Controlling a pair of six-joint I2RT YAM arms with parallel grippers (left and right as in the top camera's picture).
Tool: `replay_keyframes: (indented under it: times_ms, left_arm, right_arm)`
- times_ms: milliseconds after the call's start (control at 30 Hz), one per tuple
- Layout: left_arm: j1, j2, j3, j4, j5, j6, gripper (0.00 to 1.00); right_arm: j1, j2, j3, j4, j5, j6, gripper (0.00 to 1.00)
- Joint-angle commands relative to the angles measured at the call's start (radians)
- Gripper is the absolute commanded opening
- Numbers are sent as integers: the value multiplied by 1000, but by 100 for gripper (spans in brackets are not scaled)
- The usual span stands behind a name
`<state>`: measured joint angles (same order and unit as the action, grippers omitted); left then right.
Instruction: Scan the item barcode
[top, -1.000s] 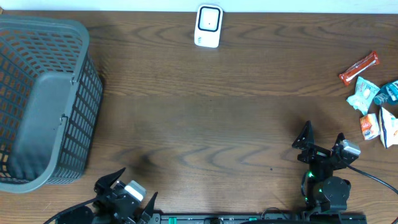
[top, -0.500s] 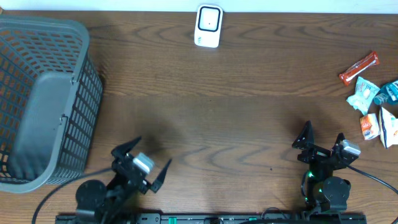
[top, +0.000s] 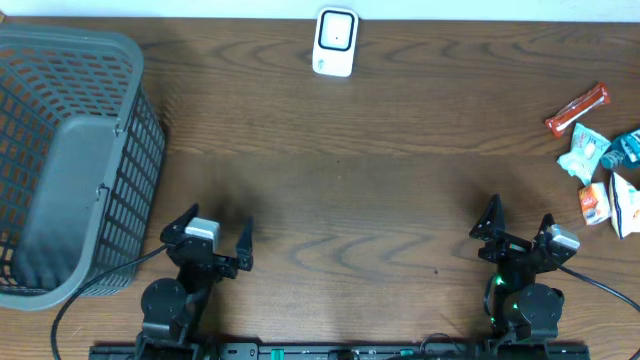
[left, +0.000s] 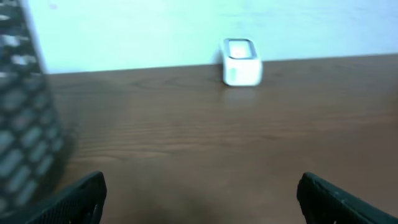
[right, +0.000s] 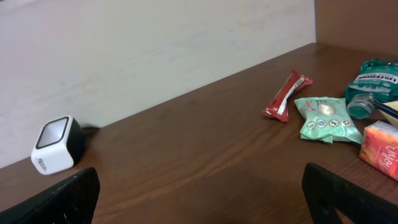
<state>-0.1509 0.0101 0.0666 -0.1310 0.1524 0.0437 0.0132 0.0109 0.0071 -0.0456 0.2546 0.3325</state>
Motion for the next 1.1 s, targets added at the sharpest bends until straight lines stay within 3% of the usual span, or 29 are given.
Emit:
replay_keyframes:
  times_ms: [0, 267, 1067]
  left_arm:
    - [4, -8, -43, 19, -154, -18, 98]
    - [4, -8, -63, 61, -172, 108, 98]
    - [4, -8, -63, 60, -168, 109, 98]
  right_arm:
    - [-8, -5, -1, -5, 1, 3, 99]
    - [-8, -5, -1, -5, 1, 3, 99]
    - [-8, -5, -1, -5, 1, 3, 99]
